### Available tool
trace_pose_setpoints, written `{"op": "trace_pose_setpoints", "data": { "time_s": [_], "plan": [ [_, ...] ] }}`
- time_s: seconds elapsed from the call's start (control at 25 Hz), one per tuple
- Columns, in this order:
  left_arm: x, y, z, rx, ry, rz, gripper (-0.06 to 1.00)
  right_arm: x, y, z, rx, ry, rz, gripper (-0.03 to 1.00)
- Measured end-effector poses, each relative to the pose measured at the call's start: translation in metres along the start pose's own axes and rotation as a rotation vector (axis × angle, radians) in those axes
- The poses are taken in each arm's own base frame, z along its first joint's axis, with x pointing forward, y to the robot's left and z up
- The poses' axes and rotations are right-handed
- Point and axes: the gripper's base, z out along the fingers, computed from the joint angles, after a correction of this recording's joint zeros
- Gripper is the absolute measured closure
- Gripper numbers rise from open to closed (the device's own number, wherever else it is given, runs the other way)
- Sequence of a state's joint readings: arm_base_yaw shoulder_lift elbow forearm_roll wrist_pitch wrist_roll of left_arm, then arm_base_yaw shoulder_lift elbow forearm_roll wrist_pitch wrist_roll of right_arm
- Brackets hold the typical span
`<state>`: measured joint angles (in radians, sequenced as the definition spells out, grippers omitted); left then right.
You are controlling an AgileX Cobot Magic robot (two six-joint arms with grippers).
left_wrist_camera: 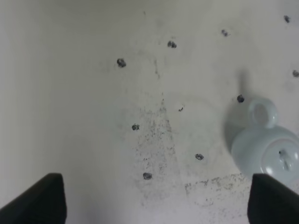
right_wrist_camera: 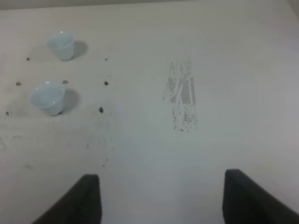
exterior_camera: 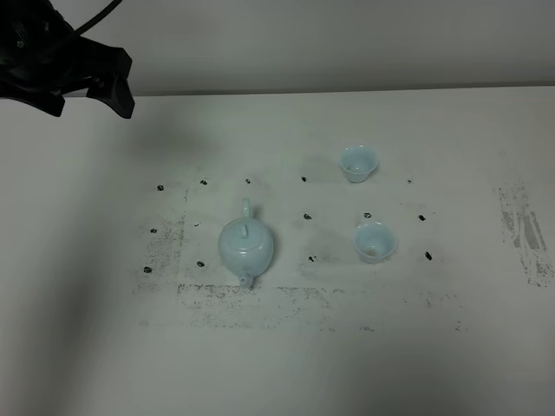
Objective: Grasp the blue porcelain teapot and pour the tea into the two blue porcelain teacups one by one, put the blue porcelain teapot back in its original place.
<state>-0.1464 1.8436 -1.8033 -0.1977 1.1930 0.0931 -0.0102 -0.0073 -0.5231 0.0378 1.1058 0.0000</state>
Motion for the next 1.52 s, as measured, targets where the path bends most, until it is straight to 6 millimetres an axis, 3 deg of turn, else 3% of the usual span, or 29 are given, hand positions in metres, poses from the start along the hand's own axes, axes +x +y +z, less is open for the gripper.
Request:
{"op": "trace_pose_setpoints", "data": {
  "time_s": [0.12, 0.24, 0.4, 0.56, 0.8, 1.0, 1.12, 1.32, 1.52],
  "plan": [
    [0.002, -0.005, -0.010, 0.007, -0.023, 0.007, 0.19, 0.000, 0.000, 0.000, 0.000, 0.000, 0.000, 0.43],
    [0.012, -0.011, -0.007, 0.046, 0.005, 0.001, 0.19, 0.000, 0.000, 0.000, 0.000, 0.000, 0.000, 0.43],
    [0.025, -0.027, 0.016, 0.039, 0.096, 0.089, 0.19, 0.000, 0.000, 0.000, 0.000, 0.000, 0.000, 0.43],
    [0.021, -0.047, 0.046, 0.000, 0.166, 0.205, 0.19, 0.000, 0.000, 0.000, 0.000, 0.001, 0.000, 0.43],
    [-0.007, -0.069, 0.101, 0.000, 0.207, 0.285, 0.19, 0.000, 0.000, 0.000, 0.000, 0.001, 0.000, 0.43],
    [-0.041, -0.090, 0.127, 0.012, 0.129, 0.346, 0.19, 0.000, 0.000, 0.000, 0.000, 0.001, 0.000, 0.43],
    [-0.050, -0.102, 0.152, 0.020, 0.122, 0.371, 0.19, 0.000, 0.000, 0.000, 0.000, 0.001, 0.000, 0.43],
    [-0.044, -0.113, 0.194, 0.026, 0.185, 0.399, 0.19, 0.000, 0.000, 0.000, 0.000, 0.001, 0.000, 0.43],
    [-0.041, -0.113, 0.206, 0.025, 0.206, 0.407, 0.19, 0.000, 0.000, 0.000, -0.001, 0.001, 0.000, 0.43]
  ]
}}
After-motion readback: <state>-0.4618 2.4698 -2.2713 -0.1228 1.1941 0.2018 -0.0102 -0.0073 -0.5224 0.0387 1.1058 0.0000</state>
